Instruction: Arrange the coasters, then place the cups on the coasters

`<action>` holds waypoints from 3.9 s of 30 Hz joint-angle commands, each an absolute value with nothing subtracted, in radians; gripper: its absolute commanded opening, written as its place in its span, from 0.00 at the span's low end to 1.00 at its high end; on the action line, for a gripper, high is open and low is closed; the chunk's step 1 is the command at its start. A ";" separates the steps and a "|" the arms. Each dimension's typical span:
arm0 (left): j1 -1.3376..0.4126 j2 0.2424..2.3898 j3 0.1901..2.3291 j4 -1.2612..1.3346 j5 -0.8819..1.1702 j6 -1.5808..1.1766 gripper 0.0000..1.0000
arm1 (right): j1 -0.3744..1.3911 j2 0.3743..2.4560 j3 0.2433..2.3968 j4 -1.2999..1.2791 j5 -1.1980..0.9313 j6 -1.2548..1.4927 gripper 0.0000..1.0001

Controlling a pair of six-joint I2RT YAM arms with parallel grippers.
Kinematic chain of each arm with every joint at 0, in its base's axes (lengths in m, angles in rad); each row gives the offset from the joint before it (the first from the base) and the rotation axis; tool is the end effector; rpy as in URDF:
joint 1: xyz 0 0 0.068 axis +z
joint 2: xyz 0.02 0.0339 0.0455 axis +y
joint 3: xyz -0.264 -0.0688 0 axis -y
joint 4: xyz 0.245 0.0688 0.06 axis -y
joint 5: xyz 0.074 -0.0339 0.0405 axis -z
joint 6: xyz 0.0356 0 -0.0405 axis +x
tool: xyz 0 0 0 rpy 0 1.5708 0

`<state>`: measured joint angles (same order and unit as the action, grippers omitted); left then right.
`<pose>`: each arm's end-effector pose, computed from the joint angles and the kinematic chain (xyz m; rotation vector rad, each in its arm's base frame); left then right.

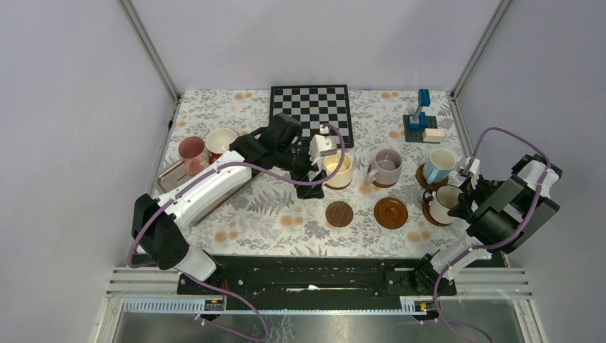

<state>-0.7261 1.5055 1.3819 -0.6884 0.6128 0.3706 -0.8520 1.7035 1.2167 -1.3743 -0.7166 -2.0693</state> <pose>0.2289 -0.2306 0.3314 1.4800 1.8535 -0.8986 0.1958 -0.1883 0.2170 -1.2769 2.0643 0.4519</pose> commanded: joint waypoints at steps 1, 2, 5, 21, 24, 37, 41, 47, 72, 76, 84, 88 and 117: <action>-0.730 1.505 1.433 -0.672 0.602 0.363 0.99 | -0.856 1.708 1.262 -1.414 -0.803 -2.394 0.75; -0.731 1.505 1.432 -0.672 0.603 0.364 0.99 | -0.856 1.705 1.259 -1.412 -0.808 -2.401 0.75; -0.731 1.506 1.430 -0.673 0.602 0.366 0.99 | -0.855 1.698 1.242 -1.401 -0.813 -2.420 0.75; -0.731 1.506 1.422 -0.672 0.599 0.375 0.99 | -0.854 1.683 1.176 -1.330 -0.791 -2.454 0.94; -0.732 1.509 1.421 -0.672 0.600 0.376 0.99 | -0.855 1.674 1.175 -1.332 -0.780 -2.454 0.99; -0.733 1.532 1.447 -0.671 0.609 0.376 0.99 | -0.860 1.648 1.227 -1.397 -0.780 -2.483 1.00; -0.745 1.574 1.492 -0.664 0.615 0.366 0.99 | -0.862 1.637 1.207 -1.382 -0.792 -2.502 1.00; -0.807 1.671 1.608 -0.561 0.600 0.318 0.99 | -0.866 1.625 1.171 -1.348 -0.799 -2.518 1.00; -1.036 2.270 2.123 -0.248 0.646 0.371 0.69 | -0.867 1.634 1.096 -1.323 -0.841 -2.659 1.00; -1.064 2.327 2.154 -0.257 0.603 0.448 0.68 | -0.868 1.638 1.095 -1.320 -0.840 -2.660 1.00; -1.092 2.419 2.209 -0.152 0.514 0.461 0.68 | -0.868 1.641 1.092 -1.320 -0.832 -2.661 1.00; -1.092 2.476 2.269 -0.134 0.493 0.450 0.68 | -0.868 1.638 1.089 -1.324 -0.831 -2.664 1.00; -1.106 2.576 2.307 -0.030 0.476 0.417 0.33 | -0.870 1.663 1.137 -1.397 -0.849 -2.673 1.00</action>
<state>-1.1000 2.5732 2.2562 -0.1017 0.4740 0.4278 -0.8726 1.6524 1.1034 -1.2854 -0.8169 -2.0792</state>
